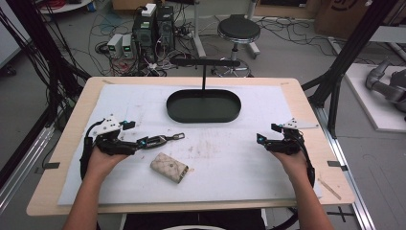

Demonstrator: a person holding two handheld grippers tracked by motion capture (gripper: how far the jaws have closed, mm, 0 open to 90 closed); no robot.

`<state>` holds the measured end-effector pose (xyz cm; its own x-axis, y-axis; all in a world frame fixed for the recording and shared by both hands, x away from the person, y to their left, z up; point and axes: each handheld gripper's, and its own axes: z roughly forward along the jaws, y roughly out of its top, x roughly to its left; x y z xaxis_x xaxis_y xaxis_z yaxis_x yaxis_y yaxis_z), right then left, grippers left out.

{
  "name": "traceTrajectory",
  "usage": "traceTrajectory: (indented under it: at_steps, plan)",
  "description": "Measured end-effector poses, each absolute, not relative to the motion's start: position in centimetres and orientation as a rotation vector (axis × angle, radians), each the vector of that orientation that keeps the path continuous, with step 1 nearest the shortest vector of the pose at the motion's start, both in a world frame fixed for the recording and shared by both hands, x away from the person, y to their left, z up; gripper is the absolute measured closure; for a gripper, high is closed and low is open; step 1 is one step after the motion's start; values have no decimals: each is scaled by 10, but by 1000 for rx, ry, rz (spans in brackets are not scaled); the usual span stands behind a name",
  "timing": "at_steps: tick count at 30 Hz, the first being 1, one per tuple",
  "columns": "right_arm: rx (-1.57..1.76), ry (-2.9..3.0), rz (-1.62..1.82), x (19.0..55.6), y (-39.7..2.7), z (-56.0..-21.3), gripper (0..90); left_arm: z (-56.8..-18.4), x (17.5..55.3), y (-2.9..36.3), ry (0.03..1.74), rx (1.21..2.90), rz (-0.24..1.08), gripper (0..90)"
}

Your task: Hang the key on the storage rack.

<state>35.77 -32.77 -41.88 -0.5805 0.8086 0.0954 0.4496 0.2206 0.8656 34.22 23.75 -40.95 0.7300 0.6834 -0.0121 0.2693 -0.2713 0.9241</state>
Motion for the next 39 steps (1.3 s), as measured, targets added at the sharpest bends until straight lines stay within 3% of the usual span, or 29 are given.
traceTrajectory:
  at_steps: [16, 39]
  plan:
    - [1162, 2146, 1283, 358, -324, -420, 165, -414, 351, 230, 751, 1894, 437, 176]
    - [1162, 2168, 1288, 362, -323, -423, 165, -434, 400, 168, 699, 2149, 304, 208]
